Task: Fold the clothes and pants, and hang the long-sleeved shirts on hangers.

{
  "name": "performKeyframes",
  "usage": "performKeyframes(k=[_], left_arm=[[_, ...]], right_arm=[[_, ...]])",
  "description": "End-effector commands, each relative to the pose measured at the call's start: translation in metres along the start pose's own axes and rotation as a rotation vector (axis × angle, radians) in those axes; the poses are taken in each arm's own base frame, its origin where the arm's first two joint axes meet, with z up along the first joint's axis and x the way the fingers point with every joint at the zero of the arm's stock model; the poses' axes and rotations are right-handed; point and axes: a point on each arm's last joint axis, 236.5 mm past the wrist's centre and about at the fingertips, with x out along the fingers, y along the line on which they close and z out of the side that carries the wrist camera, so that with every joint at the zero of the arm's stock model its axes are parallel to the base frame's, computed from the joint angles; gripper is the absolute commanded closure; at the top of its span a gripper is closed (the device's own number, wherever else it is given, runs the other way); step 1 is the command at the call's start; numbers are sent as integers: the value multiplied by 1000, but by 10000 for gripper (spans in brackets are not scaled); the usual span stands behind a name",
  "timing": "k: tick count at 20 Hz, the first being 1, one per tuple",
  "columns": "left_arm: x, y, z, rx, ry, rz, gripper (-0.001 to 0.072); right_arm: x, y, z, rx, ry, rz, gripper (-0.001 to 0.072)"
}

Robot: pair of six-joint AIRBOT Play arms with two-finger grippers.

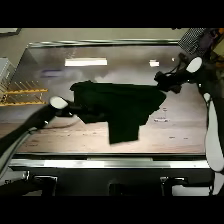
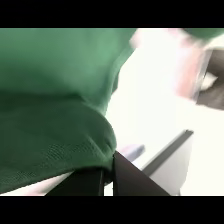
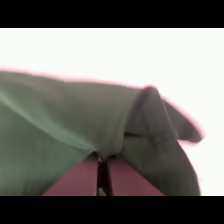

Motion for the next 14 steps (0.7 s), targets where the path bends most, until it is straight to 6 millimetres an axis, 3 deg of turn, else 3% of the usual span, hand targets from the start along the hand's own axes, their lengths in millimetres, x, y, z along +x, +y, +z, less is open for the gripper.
performKeyframes(k=[1,2,4,6,8,11,14], left_arm=[[-131,-76,97,314,-314,16,690],[-174,-107,112,402,-413,8,690],[-266,-171,119,568,-620,-7,690],[-349,-221,102,689,-816,1,690],[-409,-253,73,764,-972,16,690],[-457,-275,33,801,-1115,33,689],[-472,-287,8,802,-1161,13,688]], right_arm=[[-98,14,59,-83,-367,-15,682],[-131,22,66,-103,-456,0,682],[-202,31,68,-146,-612,4,682],[-260,28,56,-163,-708,-24,682],[-313,26,34,-162,-784,-26,682],[-382,35,1,-175,-907,38,681],[-430,39,-28,-170,-1004,93,681]])
